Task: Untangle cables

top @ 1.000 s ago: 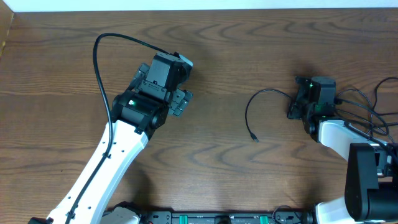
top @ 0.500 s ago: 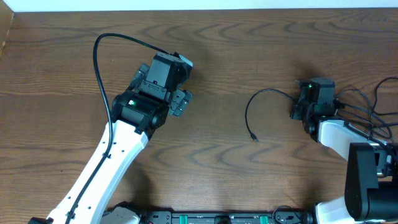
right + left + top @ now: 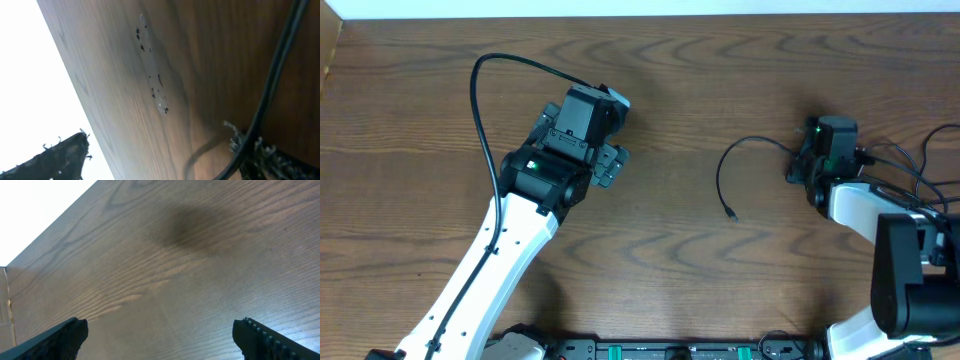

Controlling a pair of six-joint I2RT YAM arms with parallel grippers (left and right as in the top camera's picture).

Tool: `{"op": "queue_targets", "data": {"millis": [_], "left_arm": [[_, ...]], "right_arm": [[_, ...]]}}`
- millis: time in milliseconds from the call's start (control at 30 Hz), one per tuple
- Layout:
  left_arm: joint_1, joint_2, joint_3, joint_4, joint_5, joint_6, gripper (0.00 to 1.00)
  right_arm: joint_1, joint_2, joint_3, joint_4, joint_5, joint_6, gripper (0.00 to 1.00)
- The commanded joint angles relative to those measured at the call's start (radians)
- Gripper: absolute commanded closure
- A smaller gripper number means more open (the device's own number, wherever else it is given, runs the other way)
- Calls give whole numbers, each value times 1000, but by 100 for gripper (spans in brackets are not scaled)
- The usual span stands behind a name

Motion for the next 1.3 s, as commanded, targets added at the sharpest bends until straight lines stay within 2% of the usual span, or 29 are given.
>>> {"op": "queue_targets", "data": {"millis": [0,33,100,200,233,433,633,800,1267], "left_arm": [[2,-2,2,-3,-3,-9,2],[2,-2,2,-3,-2,-10,2],[2,-2,2,-3,-2,-10,2],[2,-2,2,-3,-3,-9,2],[2,-2,2,-3,-3,-9,2],[2,-2,2,-3,-3,-9,2],[2,-2,2,-7,-3,-9,2],[2,-2,2,-6,-3,-9,2],[2,-2,2,-7,-3,-9,2]], "right_arm": [[6,111,-60,-50,7,-1,13],[6,114,-60,-50,7,-1,17],[6,115,-60,-50,6,-17,34],[6,116,-60,-42,6,-51,79],[6,116,-60,-39,4,-65,99],[3,109,-60,-27,-28,-85,99],[-61,22,-60,-23,-53,-226,99],[-153,-82,-60,-72,-74,-299,99],[-470,-366,-60,-278,-118,-621,99]]}}
